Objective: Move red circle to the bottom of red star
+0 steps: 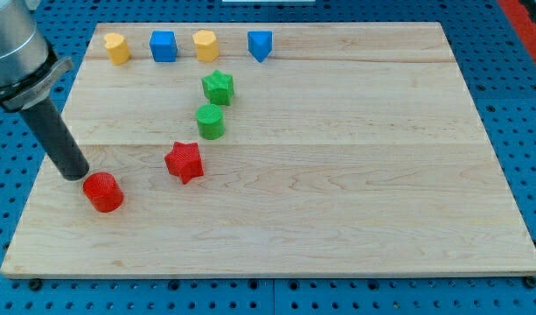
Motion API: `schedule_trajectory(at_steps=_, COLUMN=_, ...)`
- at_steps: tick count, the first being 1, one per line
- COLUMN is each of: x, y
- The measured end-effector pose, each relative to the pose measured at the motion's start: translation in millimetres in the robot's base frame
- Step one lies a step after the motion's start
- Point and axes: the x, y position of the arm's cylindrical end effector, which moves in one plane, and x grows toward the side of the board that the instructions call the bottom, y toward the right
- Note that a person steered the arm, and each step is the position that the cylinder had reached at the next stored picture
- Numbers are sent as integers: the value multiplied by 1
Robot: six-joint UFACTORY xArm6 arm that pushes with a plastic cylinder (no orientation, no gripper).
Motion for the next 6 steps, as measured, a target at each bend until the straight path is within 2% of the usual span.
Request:
schedule_trajectory(at_steps=1, x=15, y=39)
schedule_trajectory(at_steps=2, x=33, y=52)
schedule_trajectory(at_steps=4, x=50, y=29)
schedule_trajectory(at_steps=6, x=55, y=89)
